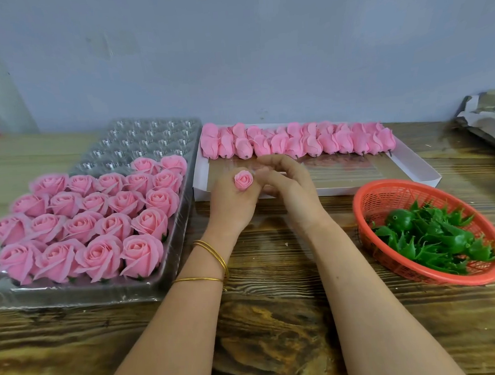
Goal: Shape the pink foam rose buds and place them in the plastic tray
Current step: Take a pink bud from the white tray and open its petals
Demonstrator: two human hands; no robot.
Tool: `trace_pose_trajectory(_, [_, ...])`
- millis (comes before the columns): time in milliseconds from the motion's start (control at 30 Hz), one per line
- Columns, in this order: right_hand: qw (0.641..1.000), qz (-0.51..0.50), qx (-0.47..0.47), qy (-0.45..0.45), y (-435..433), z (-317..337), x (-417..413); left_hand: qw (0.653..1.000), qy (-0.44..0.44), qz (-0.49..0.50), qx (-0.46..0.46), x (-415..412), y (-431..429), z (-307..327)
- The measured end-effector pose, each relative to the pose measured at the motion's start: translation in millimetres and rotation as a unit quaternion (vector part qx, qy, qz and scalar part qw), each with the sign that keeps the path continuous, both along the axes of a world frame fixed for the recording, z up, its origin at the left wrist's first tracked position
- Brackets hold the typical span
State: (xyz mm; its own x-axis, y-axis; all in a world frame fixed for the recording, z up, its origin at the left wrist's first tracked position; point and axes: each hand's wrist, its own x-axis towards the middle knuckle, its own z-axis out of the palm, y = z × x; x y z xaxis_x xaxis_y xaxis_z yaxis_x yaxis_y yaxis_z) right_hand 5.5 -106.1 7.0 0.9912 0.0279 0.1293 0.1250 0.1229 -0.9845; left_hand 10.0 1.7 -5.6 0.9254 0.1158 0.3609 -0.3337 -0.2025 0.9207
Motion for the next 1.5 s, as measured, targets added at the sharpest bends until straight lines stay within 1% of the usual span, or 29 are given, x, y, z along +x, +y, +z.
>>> trace_pose_trajectory(200, [0.999, -0.005, -0.038, -0.006, 1.7, -4.0, 0.8, 0.998, 0.002, -0.012, 0.058, -1.2, -1.7, -1.3])
trace_pose_trajectory(533, [0.998, 0.003, -0.057, -0.017, 0.8, -4.9, 1.5, 0.995, -0.032, 0.012, 0.097, -1.2, -0.8, -1.4])
trace_pose_trajectory(700, [0.998, 0.007, -0.062, -0.016, 2.0, -5.1, 2.2, 0.995, -0.035, 0.012, 0.095, -1.4, -0.9, -2.6])
trace_pose_trajectory(1033, [0.998, 0.002, -0.060, -0.019, 0.7, -5.4, 2.4, 0.994, -0.011, 0.014, 0.103, -0.3, -0.3, -4.6])
trace_pose_trajectory(1100, [0.999, -0.004, -0.049, -0.014, 1.3, -4.9, 1.4, 0.996, -0.009, 0.016, 0.082, 0.3, -0.4, -5.4])
trace_pose_trajectory(1200, [1.000, 0.008, 0.005, 0.003, 3.9, -1.7, 0.0, 0.999, -0.002, 0.030, 0.045, 2.1, -2.1, -6.5])
trace_pose_trajectory(1300, [0.999, -0.001, 0.042, 0.031, 2.9, -1.1, 4.2, 0.998, 0.006, 0.045, -0.034, 1.9, -3.2, -4.5])
trace_pose_trajectory(1333, [0.999, -0.007, 0.031, 0.027, 2.5, -1.9, 5.8, 0.997, 0.002, 0.054, -0.050, 2.4, -2.7, -4.0])
trace_pose_trajectory(1400, [1.000, -0.009, -0.022, 0.004, 1.5, -4.8, 7.0, 0.994, 0.010, 0.059, -0.090, 2.9, -2.3, -2.3])
trace_pose_trajectory(1500, [0.995, 0.043, -0.085, -0.015, 3.4, -8.6, 3.4, 0.981, 0.051, 0.039, -0.183, 2.7, -4.6, -0.2])
